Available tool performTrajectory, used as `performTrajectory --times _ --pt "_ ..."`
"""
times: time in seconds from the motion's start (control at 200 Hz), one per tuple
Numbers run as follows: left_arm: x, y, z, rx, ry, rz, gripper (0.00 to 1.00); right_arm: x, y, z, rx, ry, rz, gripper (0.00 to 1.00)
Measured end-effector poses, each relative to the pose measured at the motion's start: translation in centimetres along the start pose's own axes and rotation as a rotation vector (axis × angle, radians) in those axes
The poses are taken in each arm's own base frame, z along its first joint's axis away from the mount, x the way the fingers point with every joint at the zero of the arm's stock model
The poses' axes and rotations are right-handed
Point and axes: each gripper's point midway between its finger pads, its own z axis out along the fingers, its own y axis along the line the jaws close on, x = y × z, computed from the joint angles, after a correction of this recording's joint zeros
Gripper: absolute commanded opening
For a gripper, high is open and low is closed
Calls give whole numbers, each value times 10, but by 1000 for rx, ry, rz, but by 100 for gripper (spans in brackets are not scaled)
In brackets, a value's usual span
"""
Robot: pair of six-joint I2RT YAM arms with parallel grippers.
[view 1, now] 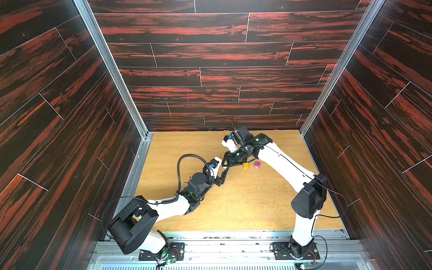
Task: Close the paint jar lid
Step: Place the paint jar at the center of the board.
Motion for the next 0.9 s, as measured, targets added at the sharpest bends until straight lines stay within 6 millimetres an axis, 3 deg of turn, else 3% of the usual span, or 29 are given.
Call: performTrajectory --times 0.105,0.24,0.466,0.581,0.756,0.902 --pt "2 11 -10 -28 8 -43 100 -5 -15 5 42 -14 17 24" --pt "-7 24 -25 -63 -19 -99 100 -10 -41 19 112 -20 42 23" --pt "-9 31 -55 -96 -11 -171 100 -8 -99 68 301 -1 61 25" --pt "-22 35 -71 -112 -25 -190 100 -5 -124 91 372 -2 61 25" --pt "-47 42 -93 -138 -79 -211 100 -10 -143 110 423 -48 61 30" --pt "-50 46 -101 -163 -79 -216 100 -17 -148 116 429 -92 59 41"
